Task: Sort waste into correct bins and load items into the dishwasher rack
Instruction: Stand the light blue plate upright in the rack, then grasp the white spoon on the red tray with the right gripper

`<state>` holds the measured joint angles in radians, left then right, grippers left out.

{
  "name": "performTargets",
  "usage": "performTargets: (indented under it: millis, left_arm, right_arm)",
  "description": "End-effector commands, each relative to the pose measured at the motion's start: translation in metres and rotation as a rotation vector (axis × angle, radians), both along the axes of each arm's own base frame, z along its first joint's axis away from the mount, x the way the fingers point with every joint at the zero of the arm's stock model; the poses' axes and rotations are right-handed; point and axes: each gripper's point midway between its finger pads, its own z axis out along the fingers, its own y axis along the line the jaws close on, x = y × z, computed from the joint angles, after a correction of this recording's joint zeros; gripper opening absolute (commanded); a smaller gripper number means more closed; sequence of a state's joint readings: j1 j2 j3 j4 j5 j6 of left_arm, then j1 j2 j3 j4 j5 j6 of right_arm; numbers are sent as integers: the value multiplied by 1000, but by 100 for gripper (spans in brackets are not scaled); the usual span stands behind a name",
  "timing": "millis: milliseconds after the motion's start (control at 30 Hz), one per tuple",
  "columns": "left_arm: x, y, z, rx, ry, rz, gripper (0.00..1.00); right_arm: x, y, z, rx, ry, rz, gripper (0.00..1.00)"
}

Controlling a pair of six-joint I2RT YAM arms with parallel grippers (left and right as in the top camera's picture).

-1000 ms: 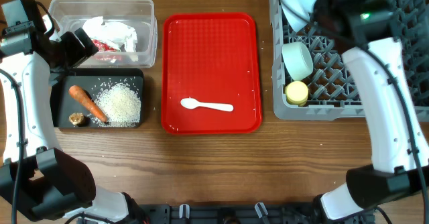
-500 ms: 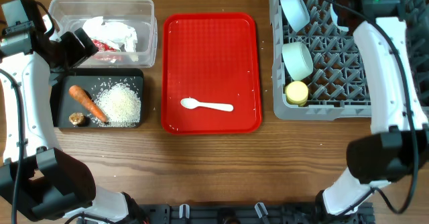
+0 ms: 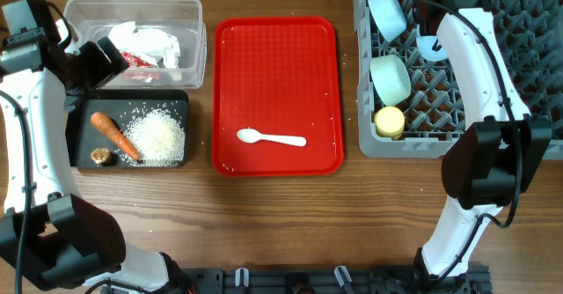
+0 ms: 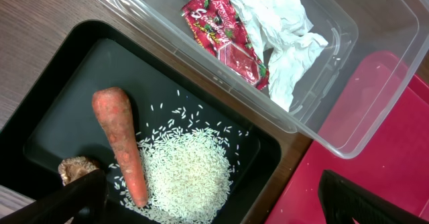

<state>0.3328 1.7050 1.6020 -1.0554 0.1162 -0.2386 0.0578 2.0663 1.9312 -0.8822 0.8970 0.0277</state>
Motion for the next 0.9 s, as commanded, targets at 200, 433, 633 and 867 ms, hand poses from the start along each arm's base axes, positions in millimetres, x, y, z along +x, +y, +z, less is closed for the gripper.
performTargets:
  millis: [200,433,633,867]
  left_arm:
    - [2,2,10,14,-24,11,100]
    - [2,2,11,14,-25,11,100]
    - [2,2,11,14,-25,11,100]
    - [2,2,10,14,-24,11,100]
  right_arm:
    - [8,44,-30,349,-31,103,100]
    - [-21,94,28,621,-75,285,100]
    - [-53,181,94,936,-104,758,100]
    - [-92,289,22,1002,238,1042,91]
